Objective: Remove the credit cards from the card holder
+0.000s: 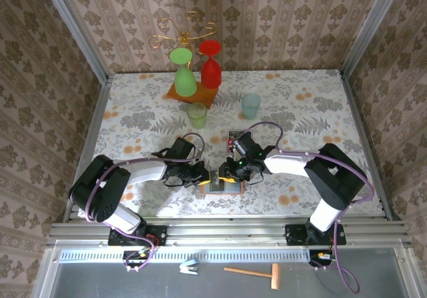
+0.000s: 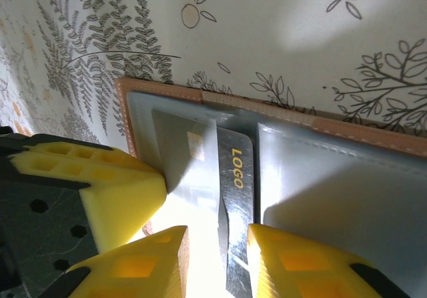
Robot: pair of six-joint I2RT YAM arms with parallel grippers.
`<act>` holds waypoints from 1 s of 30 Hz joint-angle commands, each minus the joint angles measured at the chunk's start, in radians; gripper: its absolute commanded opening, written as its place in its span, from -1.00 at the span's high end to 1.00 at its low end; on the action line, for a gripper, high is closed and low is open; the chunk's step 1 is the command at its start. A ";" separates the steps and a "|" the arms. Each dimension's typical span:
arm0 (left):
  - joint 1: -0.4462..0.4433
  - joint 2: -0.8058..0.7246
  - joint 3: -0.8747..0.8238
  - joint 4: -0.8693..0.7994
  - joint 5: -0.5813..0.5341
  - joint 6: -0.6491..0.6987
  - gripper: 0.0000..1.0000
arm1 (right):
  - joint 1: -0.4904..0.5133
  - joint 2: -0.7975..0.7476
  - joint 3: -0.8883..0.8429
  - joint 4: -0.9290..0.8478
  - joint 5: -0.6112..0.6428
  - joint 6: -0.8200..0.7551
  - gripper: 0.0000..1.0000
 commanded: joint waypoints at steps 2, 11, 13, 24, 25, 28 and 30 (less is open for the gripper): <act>-0.004 0.017 -0.009 -0.047 -0.030 0.023 1.00 | -0.008 -0.016 -0.023 -0.003 0.001 0.006 0.44; -0.004 0.017 -0.011 -0.047 -0.030 0.021 1.00 | -0.008 0.030 -0.044 0.067 -0.043 0.027 0.52; -0.004 0.017 -0.011 -0.046 -0.030 0.020 1.00 | -0.008 0.033 -0.046 0.078 -0.048 0.032 0.55; -0.004 0.016 -0.012 -0.049 -0.031 0.018 1.00 | -0.009 0.034 -0.058 0.067 -0.033 0.034 0.53; -0.004 0.017 -0.012 -0.049 -0.030 0.018 1.00 | -0.011 0.028 -0.060 0.066 -0.029 0.034 0.53; -0.004 0.015 -0.011 -0.050 -0.030 0.018 1.00 | -0.015 0.004 -0.067 0.064 -0.021 0.034 0.52; -0.004 0.016 -0.008 -0.053 -0.030 0.020 1.00 | -0.020 -0.004 -0.069 0.062 -0.020 0.034 0.52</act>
